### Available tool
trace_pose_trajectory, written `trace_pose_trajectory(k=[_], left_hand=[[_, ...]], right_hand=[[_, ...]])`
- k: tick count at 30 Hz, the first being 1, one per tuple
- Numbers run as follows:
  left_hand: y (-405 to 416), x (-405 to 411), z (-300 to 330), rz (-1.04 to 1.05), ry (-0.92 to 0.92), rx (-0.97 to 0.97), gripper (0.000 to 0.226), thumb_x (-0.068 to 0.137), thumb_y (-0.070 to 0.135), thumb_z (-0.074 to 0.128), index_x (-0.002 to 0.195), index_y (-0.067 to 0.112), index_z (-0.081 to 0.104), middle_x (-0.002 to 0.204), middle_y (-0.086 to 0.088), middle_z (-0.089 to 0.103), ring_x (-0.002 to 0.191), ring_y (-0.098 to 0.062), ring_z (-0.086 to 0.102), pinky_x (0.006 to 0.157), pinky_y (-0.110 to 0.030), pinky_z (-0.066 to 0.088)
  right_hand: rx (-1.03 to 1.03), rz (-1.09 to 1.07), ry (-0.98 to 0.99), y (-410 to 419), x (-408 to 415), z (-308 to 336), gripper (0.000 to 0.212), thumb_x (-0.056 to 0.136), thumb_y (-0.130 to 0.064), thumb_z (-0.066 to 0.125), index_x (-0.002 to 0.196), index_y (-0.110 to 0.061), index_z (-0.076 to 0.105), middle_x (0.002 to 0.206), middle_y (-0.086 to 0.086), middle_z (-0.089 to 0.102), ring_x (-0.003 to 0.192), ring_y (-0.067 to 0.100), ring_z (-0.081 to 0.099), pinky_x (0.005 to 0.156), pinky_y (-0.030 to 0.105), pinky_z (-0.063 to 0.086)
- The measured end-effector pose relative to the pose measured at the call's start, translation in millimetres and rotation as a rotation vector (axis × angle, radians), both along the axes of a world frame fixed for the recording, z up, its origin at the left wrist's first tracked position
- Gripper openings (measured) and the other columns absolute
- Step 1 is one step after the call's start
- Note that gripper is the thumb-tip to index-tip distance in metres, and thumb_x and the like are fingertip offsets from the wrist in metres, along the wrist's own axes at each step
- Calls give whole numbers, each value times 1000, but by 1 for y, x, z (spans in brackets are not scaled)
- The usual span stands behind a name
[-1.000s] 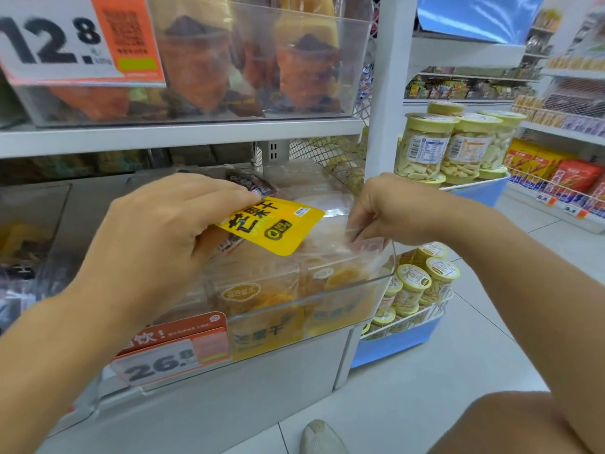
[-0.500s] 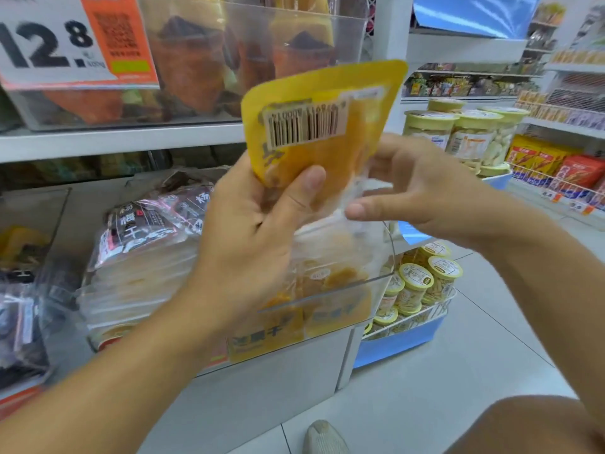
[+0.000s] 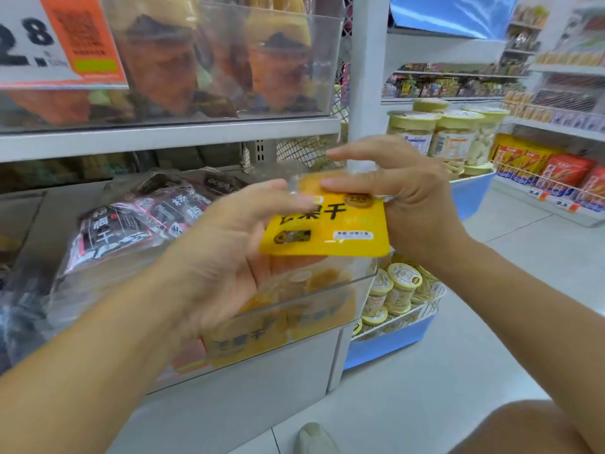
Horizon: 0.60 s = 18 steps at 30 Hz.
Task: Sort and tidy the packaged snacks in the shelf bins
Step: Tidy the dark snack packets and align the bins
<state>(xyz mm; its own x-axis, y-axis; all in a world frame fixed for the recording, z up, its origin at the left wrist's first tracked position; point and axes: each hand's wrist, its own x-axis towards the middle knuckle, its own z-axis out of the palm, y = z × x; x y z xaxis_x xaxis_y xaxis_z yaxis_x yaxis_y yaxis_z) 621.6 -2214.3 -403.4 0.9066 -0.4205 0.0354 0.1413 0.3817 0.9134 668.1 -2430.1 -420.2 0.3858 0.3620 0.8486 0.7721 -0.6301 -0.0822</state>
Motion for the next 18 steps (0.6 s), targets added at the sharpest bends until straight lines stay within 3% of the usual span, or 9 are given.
trace_pose_trajectory(k=[3, 5, 7, 9, 12, 13, 16, 18], left_hand=[[-6, 7, -7, 219, -39, 171, 78, 73, -5, 74, 143, 16, 48, 103, -6, 76, 66, -17, 73, 47, -20, 54], [-6, 12, -10, 325, -96, 177, 80, 82, -9, 70, 150, 19, 39, 110, -6, 73, 73, -17, 74, 51, -22, 56], [-7, 18, -15, 417, -165, 245, 84, 84, -8, 71, 153, 22, 33, 117, -5, 70, 82, -19, 75, 54, -25, 58], [-11, 21, -19, 439, -222, 335, 84, 84, -4, 74, 152, 24, 33, 121, -3, 67, 88, -19, 73, 58, -28, 59], [-14, 31, -21, 501, -396, 569, 43, 86, 17, 78, 121, 29, 56, 110, -2, 70, 85, -21, 72, 62, -33, 60], [-13, 33, -20, 549, -520, 742, 28, 87, 28, 76, 110, 27, 59, 103, -3, 71, 82, -23, 71, 63, -38, 59], [-6, 35, -21, 686, -911, 1401, 39, 89, 56, 58, 108, 23, 66, 101, 1, 69, 93, -26, 64, 77, -42, 54], [-2, 35, -23, 652, -1091, 1597, 49, 92, 62, 42, 116, 26, 65, 116, 5, 64, 109, -24, 54, 84, -43, 50]], right_hand=[[181, -65, 387, 1, -10, 9, 46, 85, -12, 78, 125, -30, 66, 132, -8, 62, 121, 8, 58, 102, 27, 49], [585, -23, 745, 1, -22, 19, 46, 89, -5, 70, 131, -23, 61, 128, -1, 64, 110, 14, 67, 93, 30, 57], [880, 135, 1152, 1, -30, 24, 33, 94, -12, 62, 127, -8, 60, 121, 13, 69, 99, 29, 73, 85, 36, 61], [789, 253, 1390, 12, -33, 23, 33, 94, -24, 62, 120, -4, 64, 110, 15, 74, 95, 31, 74, 83, 34, 61], [755, 197, 1402, 27, -17, 20, 14, 91, -7, 65, 103, -1, 68, 86, 10, 74, 67, 16, 72, 55, 15, 56], [806, 154, 1416, 28, -8, 21, 6, 92, -2, 63, 96, -1, 67, 77, 8, 71, 59, 12, 68, 49, 12, 51], [953, 104, 1420, 27, 25, 22, 8, 94, 2, 60, 87, 0, 62, 71, 8, 64, 51, 8, 64, 46, 11, 50], [994, 96, 1341, 34, 45, 21, 4, 93, 4, 62, 92, 0, 60, 81, 10, 63, 54, 10, 65, 47, 15, 52]])
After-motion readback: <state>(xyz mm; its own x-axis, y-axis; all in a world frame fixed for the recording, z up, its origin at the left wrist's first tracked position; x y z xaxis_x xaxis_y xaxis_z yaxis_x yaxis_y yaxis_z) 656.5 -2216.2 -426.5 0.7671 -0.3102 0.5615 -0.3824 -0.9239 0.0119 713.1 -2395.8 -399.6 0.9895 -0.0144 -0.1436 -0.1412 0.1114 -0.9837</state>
